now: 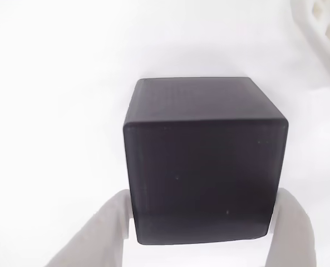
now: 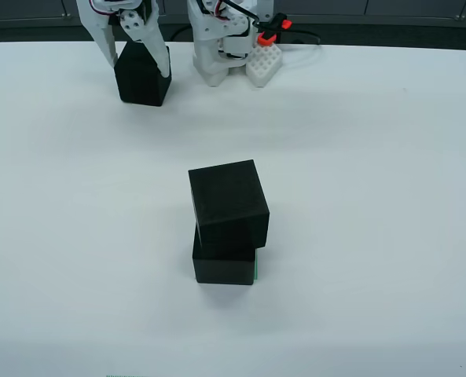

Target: Stack 3 Blocks on the chosen place.

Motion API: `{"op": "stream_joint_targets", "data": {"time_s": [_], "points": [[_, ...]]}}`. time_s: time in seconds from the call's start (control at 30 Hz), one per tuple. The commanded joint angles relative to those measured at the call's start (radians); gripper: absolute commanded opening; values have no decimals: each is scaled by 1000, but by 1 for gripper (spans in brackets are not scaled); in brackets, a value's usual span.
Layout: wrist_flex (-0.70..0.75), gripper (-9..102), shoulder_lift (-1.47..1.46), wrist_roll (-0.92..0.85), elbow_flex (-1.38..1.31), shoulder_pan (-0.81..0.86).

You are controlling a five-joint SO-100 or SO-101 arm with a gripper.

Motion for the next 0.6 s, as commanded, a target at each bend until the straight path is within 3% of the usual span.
{"op": "stream_joint_targets", "data": {"time_s": [0.0, 0.57], "points": [[-48, 22, 3, 69, -48, -35], [-270, 22, 9, 670, -189, -348]]}}
